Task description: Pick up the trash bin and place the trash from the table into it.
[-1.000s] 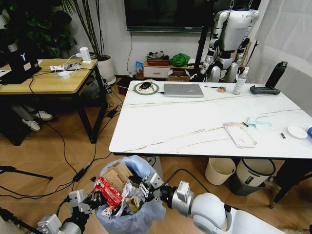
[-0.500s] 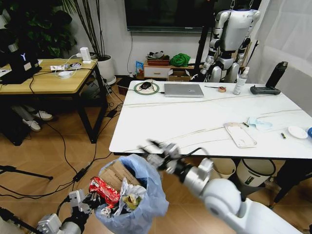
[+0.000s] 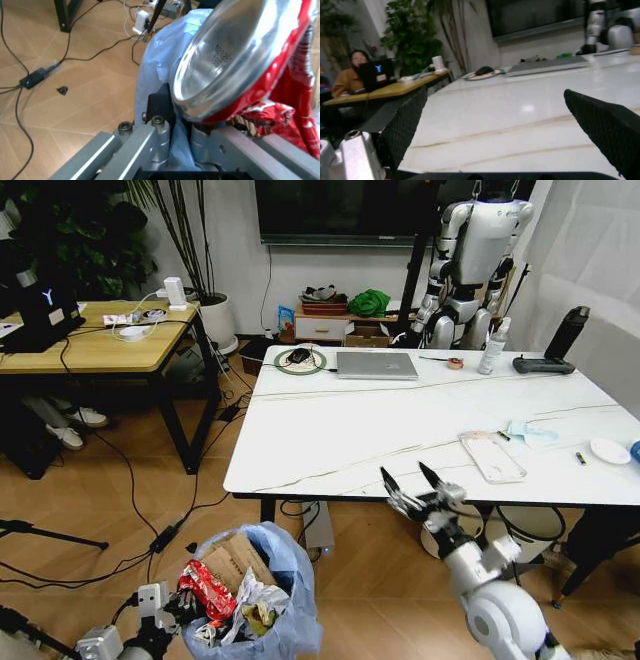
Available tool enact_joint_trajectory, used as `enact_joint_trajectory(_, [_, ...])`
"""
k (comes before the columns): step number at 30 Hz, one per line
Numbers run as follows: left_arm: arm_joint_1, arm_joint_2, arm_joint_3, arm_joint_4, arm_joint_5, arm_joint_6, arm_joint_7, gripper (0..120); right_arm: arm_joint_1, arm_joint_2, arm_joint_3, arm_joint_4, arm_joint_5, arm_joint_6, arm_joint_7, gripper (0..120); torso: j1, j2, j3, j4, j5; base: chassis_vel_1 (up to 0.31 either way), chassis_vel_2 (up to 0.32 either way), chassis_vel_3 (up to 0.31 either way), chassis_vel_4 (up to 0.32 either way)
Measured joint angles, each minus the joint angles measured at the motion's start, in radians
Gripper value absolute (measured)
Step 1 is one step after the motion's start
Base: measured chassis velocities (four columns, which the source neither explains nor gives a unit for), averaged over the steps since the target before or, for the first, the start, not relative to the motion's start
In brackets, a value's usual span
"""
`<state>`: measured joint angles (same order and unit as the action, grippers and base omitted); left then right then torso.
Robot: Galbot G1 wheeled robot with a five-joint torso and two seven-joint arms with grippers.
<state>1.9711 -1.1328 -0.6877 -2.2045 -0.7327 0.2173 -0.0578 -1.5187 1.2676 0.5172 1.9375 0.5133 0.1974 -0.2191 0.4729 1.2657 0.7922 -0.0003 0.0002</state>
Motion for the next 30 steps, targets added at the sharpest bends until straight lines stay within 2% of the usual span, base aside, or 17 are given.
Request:
enact_joint_trajectory(2, [0.001,0.002,0.0,-0.004,0.001,-0.001,0.003,0,-0.018,0.029,0.031,-0.014,-0.022,0.016,-0.01,100,0.0,0.0,0.0,0.0002,-0.0002,0.0,0.0,0.0,0.0])
enact_joint_trajectory(6, [0.008,0.031,0.0,-0.013,0.005,-0.007,0.015,0,-0.088,0.13,0.167,-0.086,-0.079,0.099,-0.067,100,0.0,0.0,0.0,0.0,-0.0002,0.0,0.0,0.0,0.0])
enact_joint_trajectory(8, [0.009,0.036,0.0,-0.014,0.005,-0.008,0.017,0,-0.094,0.141,0.179,-0.093,-0.081,0.11,-0.071,100,0.0,0.0,0.0,0.0001,-0.0003,0.0,0.0,0.0,0.0])
enact_joint_trajectory(13, [-0.001,0.073,0.017,-0.01,-0.002,-0.013,0.024,0,-0.146,0.225,0.251,-0.124,-0.091,0.164,-0.134,100,0.0,0.0,0.0,-0.0001,-0.0004,0.0,0.0,0.0,0.0])
enact_joint_trajectory(20, [-0.017,0.081,0.034,0.002,-0.012,-0.019,0.037,0,-0.154,0.297,0.275,-0.134,-0.11,0.198,-0.168,100,0.0,0.0,0.0,0.0001,-0.0004,0.0,0.0,0.0,0.0])
enact_joint_trajectory(30, [-0.026,0.045,0.053,0.01,-0.004,-0.025,0.049,0,-0.157,0.314,0.27,-0.152,-0.117,0.214,-0.184,100,0.0,0.0,0.0,0.0001,-0.0004,0.0,0.0,0.0,0.0])
